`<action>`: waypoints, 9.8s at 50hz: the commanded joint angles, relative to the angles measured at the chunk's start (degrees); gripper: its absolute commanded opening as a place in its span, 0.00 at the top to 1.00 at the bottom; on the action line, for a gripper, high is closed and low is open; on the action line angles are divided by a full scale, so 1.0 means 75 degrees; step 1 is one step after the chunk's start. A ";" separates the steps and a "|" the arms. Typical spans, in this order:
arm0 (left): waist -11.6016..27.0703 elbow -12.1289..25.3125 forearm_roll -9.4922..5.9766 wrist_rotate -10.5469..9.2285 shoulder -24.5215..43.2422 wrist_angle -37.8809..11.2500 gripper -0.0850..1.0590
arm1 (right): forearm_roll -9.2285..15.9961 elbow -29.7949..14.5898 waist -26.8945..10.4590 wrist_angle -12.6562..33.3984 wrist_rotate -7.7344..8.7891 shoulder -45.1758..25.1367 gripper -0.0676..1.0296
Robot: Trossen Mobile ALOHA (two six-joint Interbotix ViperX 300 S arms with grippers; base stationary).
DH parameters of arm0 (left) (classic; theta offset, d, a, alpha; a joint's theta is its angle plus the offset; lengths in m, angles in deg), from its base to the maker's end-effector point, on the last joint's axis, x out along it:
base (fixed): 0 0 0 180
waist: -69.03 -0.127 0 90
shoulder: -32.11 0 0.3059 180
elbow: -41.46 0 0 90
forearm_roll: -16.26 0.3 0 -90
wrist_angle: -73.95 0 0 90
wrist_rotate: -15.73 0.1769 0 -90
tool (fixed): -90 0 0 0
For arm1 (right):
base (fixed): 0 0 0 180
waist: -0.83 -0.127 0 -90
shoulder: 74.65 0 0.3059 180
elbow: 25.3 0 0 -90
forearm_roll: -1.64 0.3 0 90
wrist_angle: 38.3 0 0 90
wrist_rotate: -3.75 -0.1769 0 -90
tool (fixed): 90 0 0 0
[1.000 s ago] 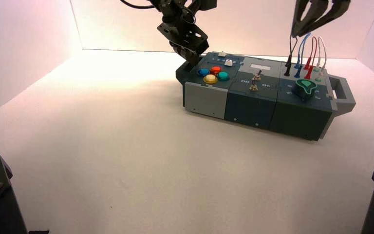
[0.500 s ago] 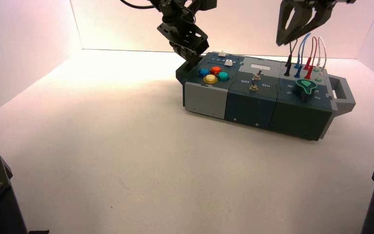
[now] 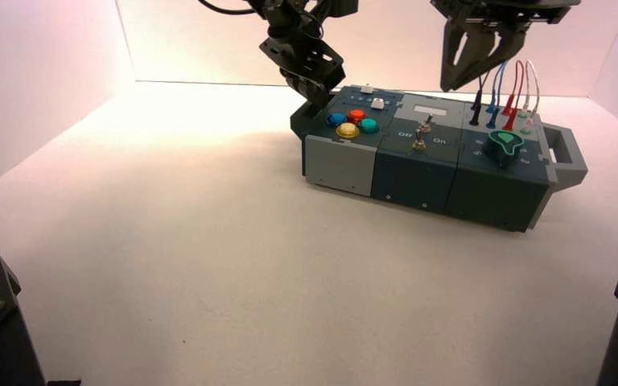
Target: Flip the bottom switch on with the right gripper.
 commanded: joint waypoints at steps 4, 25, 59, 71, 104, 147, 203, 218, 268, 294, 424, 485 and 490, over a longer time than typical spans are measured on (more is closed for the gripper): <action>-0.0047 0.0070 0.0000 -0.0012 -0.0422 0.0023 0.95 | 0.0082 -0.0246 -0.0223 -0.0059 0.0023 -0.0105 0.87; -0.0094 -0.0059 0.0012 -0.0012 -0.0551 0.0023 0.95 | 0.0211 -0.0305 -0.0492 -0.0012 0.0023 -0.0469 0.96; -0.0117 0.0035 0.0012 -0.0012 -0.0281 0.0082 0.95 | 0.0164 -0.0551 -0.0516 -0.0035 0.0070 -0.1137 0.96; -0.0129 0.0129 0.0000 -0.0012 0.0012 0.0105 0.95 | 0.0094 -0.0633 -0.0504 -0.0047 0.0070 -0.1195 0.96; -0.0129 0.0363 0.0000 -0.0023 0.0152 0.0105 0.95 | 0.0023 -0.0914 -0.0504 -0.0141 0.0082 -0.1746 0.96; -0.0187 0.0363 -0.0012 -0.0023 0.0258 0.0105 0.95 | -0.0188 -0.0879 -0.0469 0.0000 0.0070 -0.2004 0.96; -0.0234 0.0352 -0.0012 -0.0023 0.0281 0.0094 0.95 | -0.0445 -0.1148 -0.0469 0.0246 0.0023 -0.2262 0.96; -0.0234 0.0328 -0.0012 -0.0059 0.0281 0.0059 0.95 | -0.0621 -0.1055 -0.0410 0.0398 0.0012 -0.2062 0.96; -0.0258 0.0398 -0.0012 -0.0070 0.0305 0.0059 0.95 | -0.0305 -0.1535 -0.0457 0.0387 -0.0023 -0.2391 0.96; -0.0270 0.0387 -0.0012 -0.0070 0.0305 0.0059 0.95 | -0.0480 -0.1277 -0.0410 0.0422 -0.0023 -0.2402 0.96; -0.0410 0.0422 -0.0012 -0.0105 0.0316 0.0059 0.95 | -0.0516 -0.1324 -0.0633 0.0586 0.0012 -0.2543 0.96; -0.0480 0.0867 -0.0023 -0.0105 0.0316 0.0047 0.95 | 0.0023 -0.1430 -0.0750 -0.0457 -0.1875 -0.2004 0.96; -0.0492 0.0867 -0.0023 -0.0105 0.0316 0.0059 0.95 | 0.0023 -0.1289 -0.0738 -0.0527 -0.1992 -0.1980 0.96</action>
